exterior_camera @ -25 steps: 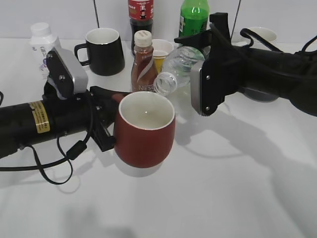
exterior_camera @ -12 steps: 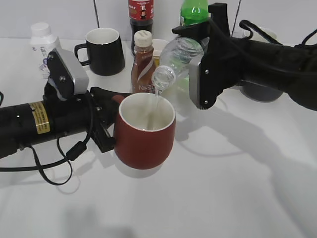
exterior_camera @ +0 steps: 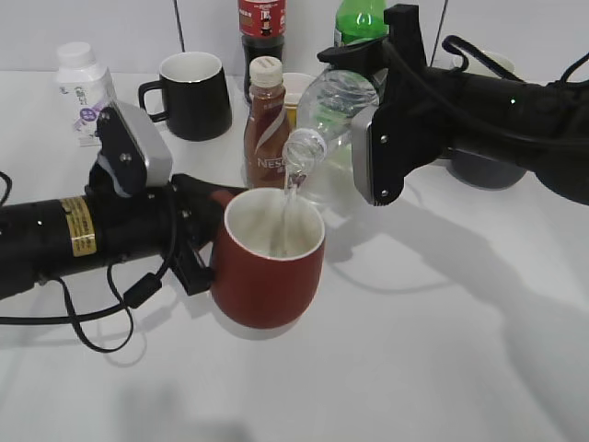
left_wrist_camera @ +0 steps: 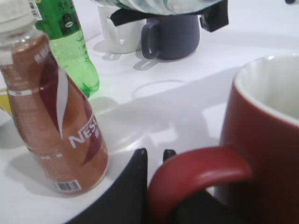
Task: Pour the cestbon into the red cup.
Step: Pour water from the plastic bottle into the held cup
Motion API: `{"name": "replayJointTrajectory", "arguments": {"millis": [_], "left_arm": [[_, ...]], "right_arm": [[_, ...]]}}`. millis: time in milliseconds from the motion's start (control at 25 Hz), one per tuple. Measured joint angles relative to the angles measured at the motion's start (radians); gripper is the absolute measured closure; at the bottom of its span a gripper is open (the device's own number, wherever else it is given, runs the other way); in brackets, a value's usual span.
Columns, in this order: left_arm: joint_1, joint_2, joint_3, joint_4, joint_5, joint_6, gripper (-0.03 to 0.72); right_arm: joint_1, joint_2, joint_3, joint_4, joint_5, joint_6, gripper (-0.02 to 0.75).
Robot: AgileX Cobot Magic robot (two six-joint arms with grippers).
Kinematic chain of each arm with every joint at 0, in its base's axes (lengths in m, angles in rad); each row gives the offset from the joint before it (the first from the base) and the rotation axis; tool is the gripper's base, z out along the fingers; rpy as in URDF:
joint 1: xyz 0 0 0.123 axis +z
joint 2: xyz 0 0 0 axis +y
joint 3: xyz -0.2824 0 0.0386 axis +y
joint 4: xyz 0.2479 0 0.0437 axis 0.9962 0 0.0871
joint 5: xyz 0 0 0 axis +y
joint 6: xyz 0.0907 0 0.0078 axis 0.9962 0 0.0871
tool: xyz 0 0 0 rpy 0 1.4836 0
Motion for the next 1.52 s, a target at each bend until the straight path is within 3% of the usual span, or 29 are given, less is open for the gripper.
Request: {"name": "replayJointTrajectory", "arguments": {"millis": [1520], "left_arm": [[0.0,0.028,0.0,0.03,-0.027,0.0,0.626]], "right_arm": [[0.0,-0.003,-0.001,-0.011,-0.007,-0.112,0.27]]}}
